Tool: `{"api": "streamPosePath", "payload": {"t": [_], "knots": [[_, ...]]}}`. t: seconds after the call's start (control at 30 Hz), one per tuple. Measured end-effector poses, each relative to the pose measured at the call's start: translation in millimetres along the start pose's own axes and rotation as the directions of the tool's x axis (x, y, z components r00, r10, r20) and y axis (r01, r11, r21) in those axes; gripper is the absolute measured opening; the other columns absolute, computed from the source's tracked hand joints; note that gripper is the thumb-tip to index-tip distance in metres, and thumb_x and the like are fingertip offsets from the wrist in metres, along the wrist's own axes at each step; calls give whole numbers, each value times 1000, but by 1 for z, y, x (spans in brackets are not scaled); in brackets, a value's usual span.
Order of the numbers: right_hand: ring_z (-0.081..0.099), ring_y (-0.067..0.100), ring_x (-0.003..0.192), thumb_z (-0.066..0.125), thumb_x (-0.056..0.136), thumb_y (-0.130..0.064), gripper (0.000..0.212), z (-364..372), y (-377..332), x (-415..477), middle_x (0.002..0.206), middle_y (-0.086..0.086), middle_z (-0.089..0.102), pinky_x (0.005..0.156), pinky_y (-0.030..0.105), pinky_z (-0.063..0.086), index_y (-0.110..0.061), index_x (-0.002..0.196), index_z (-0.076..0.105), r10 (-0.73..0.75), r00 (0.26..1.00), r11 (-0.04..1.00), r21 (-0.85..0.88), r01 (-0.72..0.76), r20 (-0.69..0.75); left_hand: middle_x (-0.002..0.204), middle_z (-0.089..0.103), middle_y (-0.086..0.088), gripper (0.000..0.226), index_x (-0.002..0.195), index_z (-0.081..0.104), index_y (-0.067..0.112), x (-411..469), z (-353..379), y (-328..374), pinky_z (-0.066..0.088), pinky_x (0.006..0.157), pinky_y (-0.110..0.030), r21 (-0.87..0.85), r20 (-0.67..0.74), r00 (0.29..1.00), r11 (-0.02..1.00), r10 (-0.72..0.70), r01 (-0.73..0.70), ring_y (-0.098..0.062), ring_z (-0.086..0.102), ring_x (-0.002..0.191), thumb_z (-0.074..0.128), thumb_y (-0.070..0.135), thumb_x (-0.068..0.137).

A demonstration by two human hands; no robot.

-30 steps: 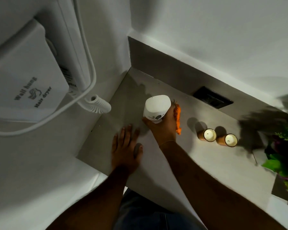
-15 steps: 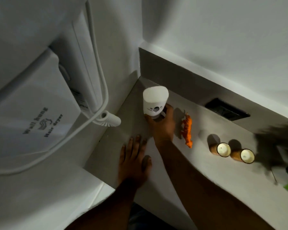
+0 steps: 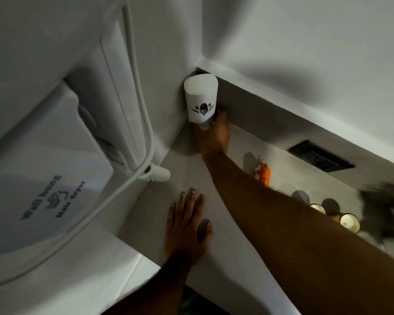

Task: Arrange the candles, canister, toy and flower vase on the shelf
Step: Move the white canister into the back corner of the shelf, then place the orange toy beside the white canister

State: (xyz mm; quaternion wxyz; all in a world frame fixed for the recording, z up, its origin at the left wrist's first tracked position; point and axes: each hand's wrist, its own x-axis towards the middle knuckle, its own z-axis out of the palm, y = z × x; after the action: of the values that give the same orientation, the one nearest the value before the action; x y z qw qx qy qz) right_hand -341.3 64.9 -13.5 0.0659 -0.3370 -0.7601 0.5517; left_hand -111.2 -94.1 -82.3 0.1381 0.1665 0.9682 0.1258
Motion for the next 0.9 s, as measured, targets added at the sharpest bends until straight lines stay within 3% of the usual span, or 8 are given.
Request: {"api": "streamPosePath", "payload": {"t": [0.27, 0.43, 0.53, 0.63, 0.7, 0.8, 0.9], "knots": [[59, 30, 130, 90, 75, -44, 81, -1, 4, 1, 142, 7, 60, 111, 46, 52, -19, 141, 50, -28, 1000, 1000, -14, 28, -5, 184, -4, 5, 87, 174, 6, 37, -1, -1, -1, -3, 134, -49, -5, -2, 1000, 1000, 9, -9, -24, -5, 170, 48, 59, 101], [54, 30, 136, 87, 81, -36, 83, -14, -1, -26, 153, 7, 45, 116, 39, 46, -17, 149, 45, 28, 1000, 1000, 8, -28, -6, 185, -2, 5, 87, 174, 6, 35, -1, -2, 1, -3, 135, -48, -3, -8, 1000, 1000, 10, -10, -23, -4, 170, 49, 57, 101], [57, 24, 129, 78, 89, -24, 58, -44, 7, -71, 146, 8, 49, 110, 40, 51, -11, 141, 55, -163, 987, 982, -96, 162, -9, 184, -2, 6, 87, 174, 6, 36, -1, -3, 1, 2, 135, -51, -12, -8, 1000, 1000, 11, -12, -23, -2, 170, 48, 56, 101], [54, 18, 126, 74, 89, -22, 41, -96, 25, -100, 134, 5, 57, 110, 19, 41, -16, 128, 65, -351, 927, 912, -273, 308, -129, 184, -1, 7, 81, 174, 7, 37, -3, -8, 5, 4, 136, -52, -5, 10, 1000, 1000, 4, -4, -24, 3, 170, 44, 54, 103], [51, 22, 127, 70, 90, -26, 39, -131, 40, -106, 136, 8, 57, 111, 20, 36, -18, 129, 66, -280, 931, 924, -330, 194, -235, 184, 2, 5, 77, 174, 11, 36, -5, -10, 7, 5, 136, -53, -1, 8, 1000, 1000, 1, -1, -26, 7, 170, 41, 53, 104], [55, 30, 129, 60, 102, -38, 38, -166, 60, -104, 143, 9, 55, 114, 40, 46, -20, 136, 63, -8, 955, 950, -301, -85, -295, 183, 12, -1, 74, 173, 21, 31, -7, -15, 12, 13, 134, -58, 16, -17, 1000, 1000, 15, -15, -30, 14, 168, 38, 50, 104], [73, 27, 99, 65, 102, -42, 33, -177, 67, -98, 135, 6, 64, 95, 46, 62, -21, 128, 68, 131, 969, 960, -219, -176, -208, 180, 23, -7, 76, 171, 29, 24, 0, -21, 22, 21, 131, -62, 41, -24, 999, 998, 46, -45, -34, 24, 166, 39, 47, 100]]}}
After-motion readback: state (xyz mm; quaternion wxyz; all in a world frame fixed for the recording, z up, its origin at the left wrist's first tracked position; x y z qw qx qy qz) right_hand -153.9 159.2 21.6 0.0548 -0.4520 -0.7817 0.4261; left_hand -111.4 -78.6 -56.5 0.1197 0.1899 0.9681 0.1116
